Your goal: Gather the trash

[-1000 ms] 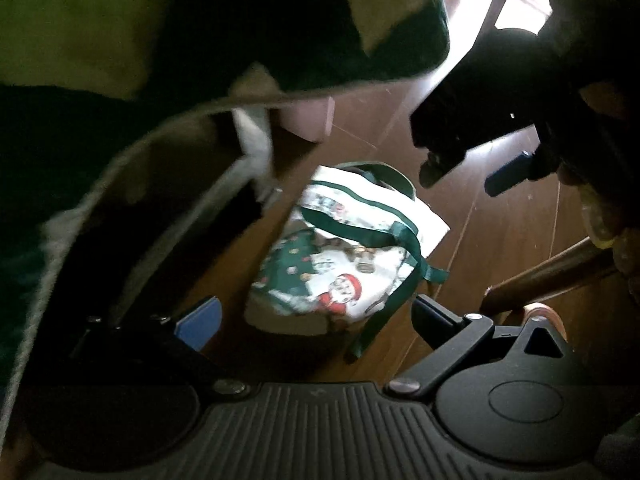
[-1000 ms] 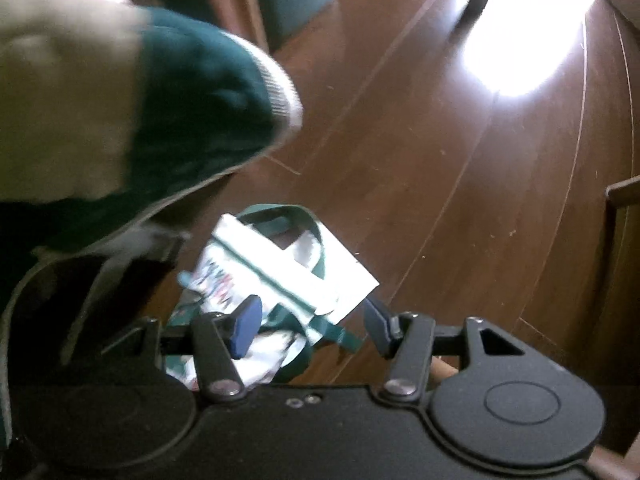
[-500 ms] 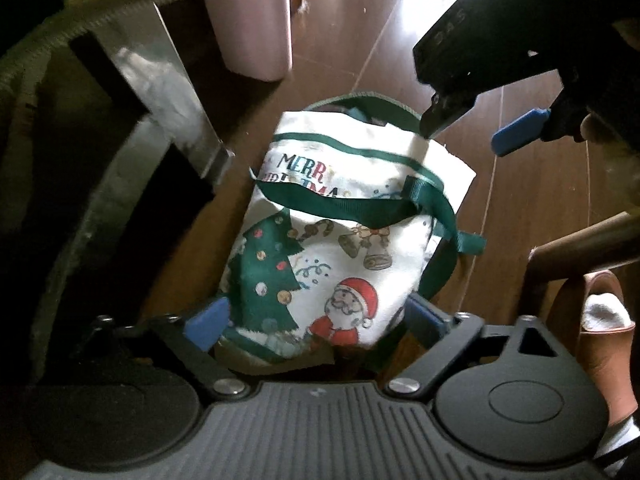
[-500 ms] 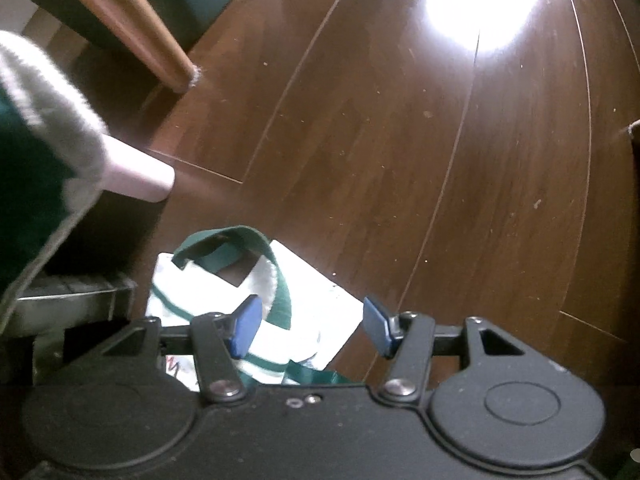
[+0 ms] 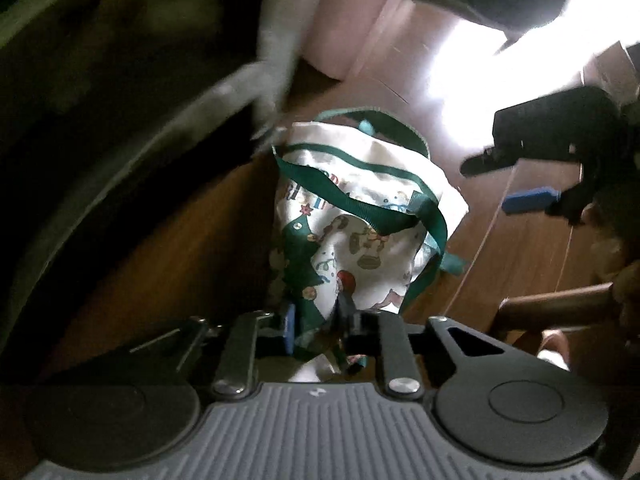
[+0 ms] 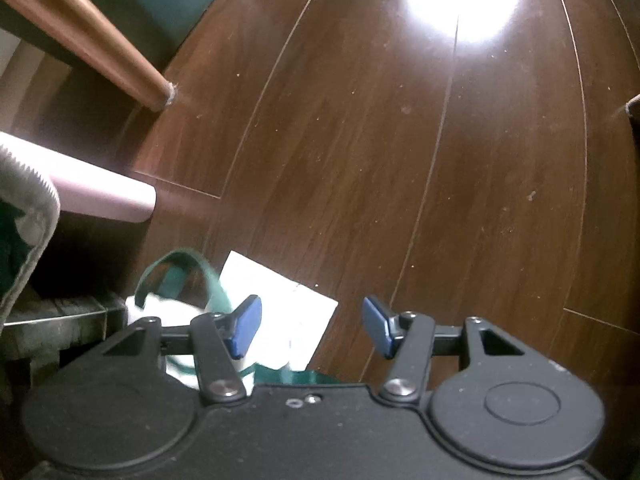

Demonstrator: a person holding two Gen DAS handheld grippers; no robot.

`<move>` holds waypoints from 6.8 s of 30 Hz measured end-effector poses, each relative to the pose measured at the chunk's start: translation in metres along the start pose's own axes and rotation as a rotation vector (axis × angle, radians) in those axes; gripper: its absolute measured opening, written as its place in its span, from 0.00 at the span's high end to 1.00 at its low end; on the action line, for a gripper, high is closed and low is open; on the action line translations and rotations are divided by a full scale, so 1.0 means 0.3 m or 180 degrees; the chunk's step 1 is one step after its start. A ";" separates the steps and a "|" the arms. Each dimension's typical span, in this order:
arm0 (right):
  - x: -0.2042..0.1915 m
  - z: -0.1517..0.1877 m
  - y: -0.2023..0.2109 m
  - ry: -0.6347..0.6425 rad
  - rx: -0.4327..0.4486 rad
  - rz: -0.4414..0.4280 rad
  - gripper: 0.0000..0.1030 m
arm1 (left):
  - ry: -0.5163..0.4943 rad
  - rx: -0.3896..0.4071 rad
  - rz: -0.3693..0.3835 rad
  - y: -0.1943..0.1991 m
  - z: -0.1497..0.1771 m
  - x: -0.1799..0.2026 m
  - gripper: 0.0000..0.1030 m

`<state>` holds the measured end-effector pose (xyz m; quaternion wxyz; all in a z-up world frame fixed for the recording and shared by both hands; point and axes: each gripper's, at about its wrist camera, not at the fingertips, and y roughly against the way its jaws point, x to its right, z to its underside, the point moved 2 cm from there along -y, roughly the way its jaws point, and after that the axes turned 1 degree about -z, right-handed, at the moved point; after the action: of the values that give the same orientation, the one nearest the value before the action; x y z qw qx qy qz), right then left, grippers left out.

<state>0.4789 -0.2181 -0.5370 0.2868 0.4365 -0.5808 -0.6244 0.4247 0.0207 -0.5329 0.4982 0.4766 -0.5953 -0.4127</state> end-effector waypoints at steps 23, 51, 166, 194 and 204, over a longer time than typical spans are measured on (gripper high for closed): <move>-0.333 0.337 -0.159 0.1885 -0.0836 -0.0180 0.45 | 0.0434 -0.0013 -0.0066 0.241 0.352 -0.245 0.91; -0.369 0.366 -0.010 0.3152 -0.0557 -0.0283 0.99 | 0.0993 -0.0168 -0.0203 0.147 0.335 -0.164 0.91; -0.371 0.560 1.044 0.4015 0.0384 -0.1226 1.00 | 0.0852 0.0423 0.0597 0.854 0.353 0.045 0.84; -0.026 0.295 2.555 0.3408 0.3534 -0.1505 1.00 | -0.0187 0.2721 0.0585 2.220 0.041 0.903 0.84; 0.125 -0.028 2.571 0.2688 0.3665 -0.1256 1.00 | -0.0538 0.2653 0.0532 2.217 -0.264 1.274 0.84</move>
<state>0.3545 -0.3786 0.2081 0.0939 0.8171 -0.5674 -0.0400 0.3801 -0.2182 0.1989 0.2444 0.5517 -0.7863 -0.1328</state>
